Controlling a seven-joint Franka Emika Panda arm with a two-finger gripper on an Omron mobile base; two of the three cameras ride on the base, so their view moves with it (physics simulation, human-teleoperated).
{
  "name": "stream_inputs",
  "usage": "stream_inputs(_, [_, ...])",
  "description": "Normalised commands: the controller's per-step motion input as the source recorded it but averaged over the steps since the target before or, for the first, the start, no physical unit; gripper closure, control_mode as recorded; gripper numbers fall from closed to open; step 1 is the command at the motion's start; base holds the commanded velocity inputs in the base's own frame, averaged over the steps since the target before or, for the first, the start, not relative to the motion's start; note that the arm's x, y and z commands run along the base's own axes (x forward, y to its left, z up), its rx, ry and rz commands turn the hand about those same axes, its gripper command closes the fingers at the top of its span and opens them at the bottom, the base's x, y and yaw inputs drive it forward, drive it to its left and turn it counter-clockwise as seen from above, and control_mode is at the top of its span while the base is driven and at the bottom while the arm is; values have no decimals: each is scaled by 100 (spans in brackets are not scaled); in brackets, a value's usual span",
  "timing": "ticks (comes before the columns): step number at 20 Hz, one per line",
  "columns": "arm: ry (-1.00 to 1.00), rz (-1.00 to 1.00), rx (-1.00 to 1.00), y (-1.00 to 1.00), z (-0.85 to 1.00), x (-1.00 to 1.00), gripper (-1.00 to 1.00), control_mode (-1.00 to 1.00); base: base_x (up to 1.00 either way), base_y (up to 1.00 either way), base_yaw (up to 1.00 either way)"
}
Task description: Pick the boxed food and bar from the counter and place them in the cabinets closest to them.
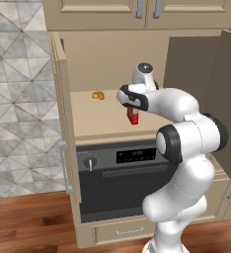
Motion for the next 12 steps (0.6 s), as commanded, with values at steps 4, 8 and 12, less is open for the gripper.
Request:
stream_inputs(4, [-5, 0, 0, -3, 0, -1, 100, -100, 0, 0, 0])
stream_inputs(8, [-4, 0, 0, -3, 0, 0, 100, -100, 0, 0, 0])
stream_inputs(12, [-1, 0, 0, -1, 0, 0, 100, -100, 0, 0, 0])
